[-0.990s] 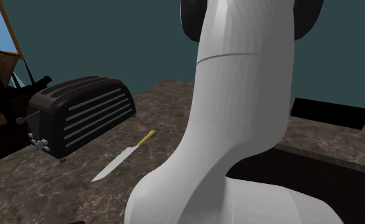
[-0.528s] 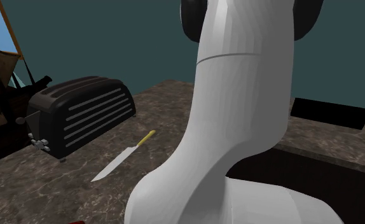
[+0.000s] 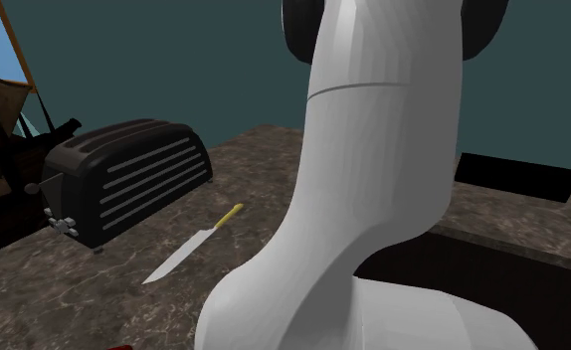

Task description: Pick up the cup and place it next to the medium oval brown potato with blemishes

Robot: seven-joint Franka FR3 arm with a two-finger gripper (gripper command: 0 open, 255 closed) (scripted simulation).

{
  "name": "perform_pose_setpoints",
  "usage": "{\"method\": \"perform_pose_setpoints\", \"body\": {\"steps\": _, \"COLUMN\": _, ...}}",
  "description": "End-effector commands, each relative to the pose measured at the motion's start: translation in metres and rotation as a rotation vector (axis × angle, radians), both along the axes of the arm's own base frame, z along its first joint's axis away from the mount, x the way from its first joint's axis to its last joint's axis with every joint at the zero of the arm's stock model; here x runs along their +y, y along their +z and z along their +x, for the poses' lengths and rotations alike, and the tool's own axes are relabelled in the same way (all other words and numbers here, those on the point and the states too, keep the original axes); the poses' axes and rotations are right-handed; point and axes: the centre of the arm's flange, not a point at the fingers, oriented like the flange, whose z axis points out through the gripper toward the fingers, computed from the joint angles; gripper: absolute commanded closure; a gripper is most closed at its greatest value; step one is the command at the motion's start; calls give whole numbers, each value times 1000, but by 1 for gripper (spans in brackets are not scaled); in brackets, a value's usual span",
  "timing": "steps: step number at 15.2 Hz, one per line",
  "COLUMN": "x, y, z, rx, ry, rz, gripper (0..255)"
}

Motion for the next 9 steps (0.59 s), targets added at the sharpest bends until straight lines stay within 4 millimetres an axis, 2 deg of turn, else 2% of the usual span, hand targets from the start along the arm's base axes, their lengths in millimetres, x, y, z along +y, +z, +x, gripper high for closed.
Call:
{"method": "perform_pose_setpoints", "body": {"steps": 1, "x": -1, "y": 23, "z": -2, "rx": 0, "ry": 0, "rz": 0, "gripper": 0}}
{"method": "perform_pose_setpoints", "body": {"steps": 2, "x": -2, "y": 34, "z": -2, "rx": 0, "ry": 0, "rz": 0, "gripper": 0}}
{"method": "perform_pose_setpoints", "body": {"steps": 9, "x": -2, "y": 34, "z": -2, "rx": 0, "ry": 0, "rz": 0, "gripper": 0}}
